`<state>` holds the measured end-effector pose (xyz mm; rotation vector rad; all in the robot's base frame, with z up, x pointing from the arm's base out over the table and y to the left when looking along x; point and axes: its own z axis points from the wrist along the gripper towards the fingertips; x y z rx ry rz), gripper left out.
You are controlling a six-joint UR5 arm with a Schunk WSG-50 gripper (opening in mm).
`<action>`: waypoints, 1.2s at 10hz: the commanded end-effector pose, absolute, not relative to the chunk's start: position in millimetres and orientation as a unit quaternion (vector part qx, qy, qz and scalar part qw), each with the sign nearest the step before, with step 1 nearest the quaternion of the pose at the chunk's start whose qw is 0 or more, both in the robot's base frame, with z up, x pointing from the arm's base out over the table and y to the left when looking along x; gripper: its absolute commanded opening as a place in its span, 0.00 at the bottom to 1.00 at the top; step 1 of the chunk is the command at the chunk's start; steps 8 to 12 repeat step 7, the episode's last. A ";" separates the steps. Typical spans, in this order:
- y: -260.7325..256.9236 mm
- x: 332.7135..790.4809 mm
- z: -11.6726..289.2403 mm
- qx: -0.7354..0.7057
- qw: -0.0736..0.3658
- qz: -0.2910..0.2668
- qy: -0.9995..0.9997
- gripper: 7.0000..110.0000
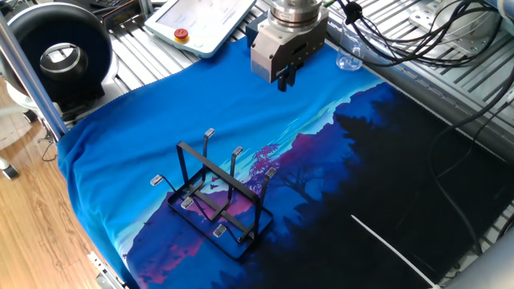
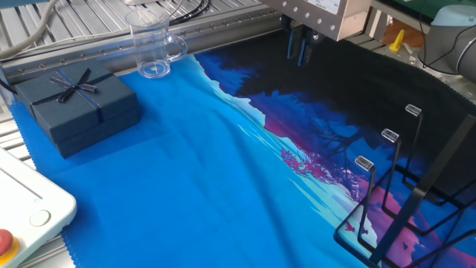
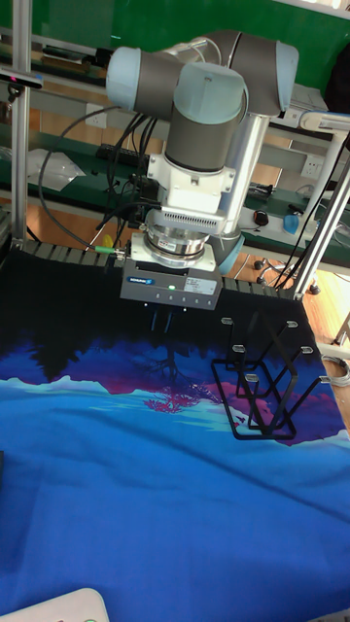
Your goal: Take the cup off the cup rack
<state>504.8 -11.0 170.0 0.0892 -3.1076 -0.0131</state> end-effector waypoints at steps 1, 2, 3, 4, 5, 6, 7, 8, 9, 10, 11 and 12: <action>-6.7 504.3 171.5 0.029 0.016 -0.014 -0.999 0.15; -6.7 503.9 171.5 0.029 0.017 -0.014 -0.999 0.15; -6.3 503.9 171.5 0.030 0.017 -0.015 -0.999 0.15; -5.8 503.9 171.5 0.030 0.017 -0.016 -0.999 0.15; -6.2 503.4 171.4 0.029 0.018 -0.015 -0.999 0.15; -2.1 502.9 171.5 0.024 0.018 -0.022 -0.999 0.15; -2.9 502.5 171.5 0.024 0.019 -0.021 -0.999 0.15; -2.9 502.5 171.5 0.024 0.019 -0.021 -0.999 0.15; -2.9 502.5 171.5 0.024 0.019 -0.021 -0.999 0.15; -2.9 502.5 171.5 0.024 0.019 -0.021 -0.999 0.15; -2.9 502.5 171.5 0.024 0.019 -0.021 -0.999 0.15; -2.9 502.5 171.5 0.024 0.019 -0.021 -0.999 0.15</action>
